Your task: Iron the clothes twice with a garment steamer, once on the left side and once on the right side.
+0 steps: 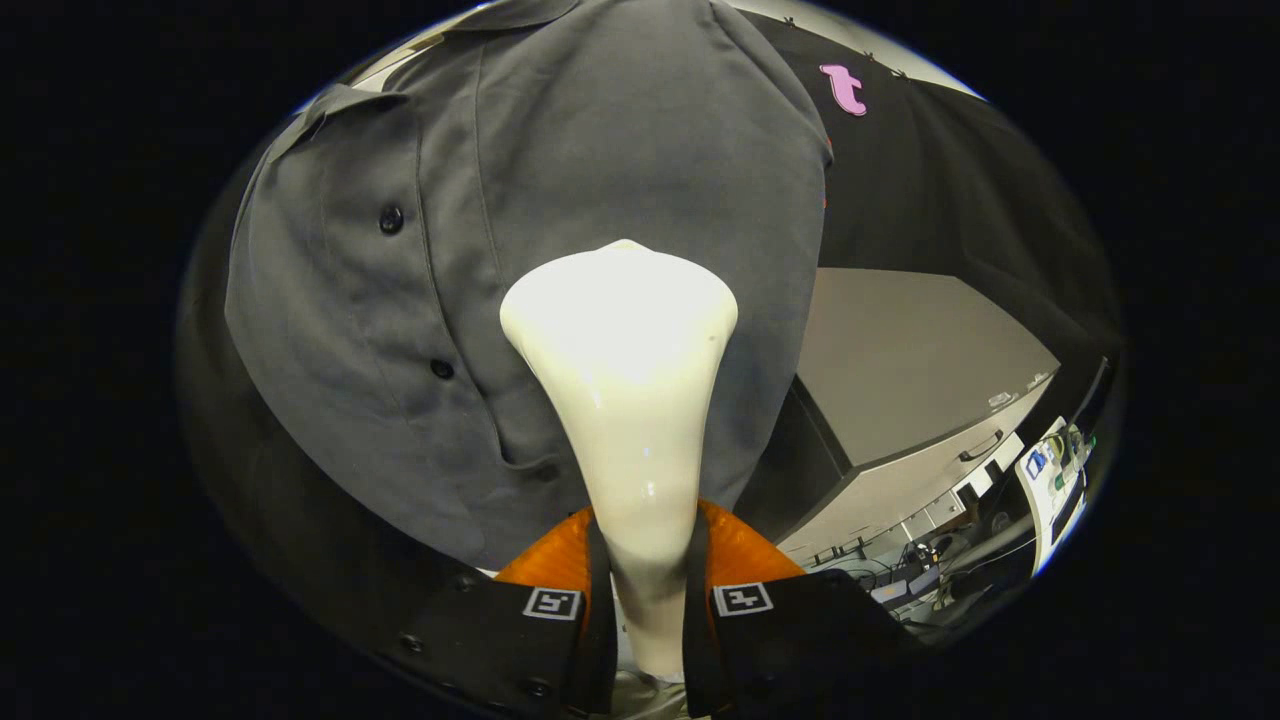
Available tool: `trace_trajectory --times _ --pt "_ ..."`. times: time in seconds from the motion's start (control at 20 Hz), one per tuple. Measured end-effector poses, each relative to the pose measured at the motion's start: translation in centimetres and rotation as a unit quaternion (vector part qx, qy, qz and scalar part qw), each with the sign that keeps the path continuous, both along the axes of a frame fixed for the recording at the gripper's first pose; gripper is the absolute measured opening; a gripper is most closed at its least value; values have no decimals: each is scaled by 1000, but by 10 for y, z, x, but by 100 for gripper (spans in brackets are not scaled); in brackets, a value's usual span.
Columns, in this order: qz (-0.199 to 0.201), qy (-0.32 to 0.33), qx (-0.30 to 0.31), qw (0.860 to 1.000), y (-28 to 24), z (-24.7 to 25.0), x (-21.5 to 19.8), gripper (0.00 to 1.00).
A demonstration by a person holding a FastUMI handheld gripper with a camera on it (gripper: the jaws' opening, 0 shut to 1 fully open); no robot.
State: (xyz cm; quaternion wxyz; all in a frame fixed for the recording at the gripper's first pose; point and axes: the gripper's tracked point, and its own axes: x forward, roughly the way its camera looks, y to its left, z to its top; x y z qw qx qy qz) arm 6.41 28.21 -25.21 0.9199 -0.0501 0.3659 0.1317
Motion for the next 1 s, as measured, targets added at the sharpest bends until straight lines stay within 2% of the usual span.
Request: trace_trajectory --times 1.0 --pt "-6 89 -50 995 -11 -117 -30 34"
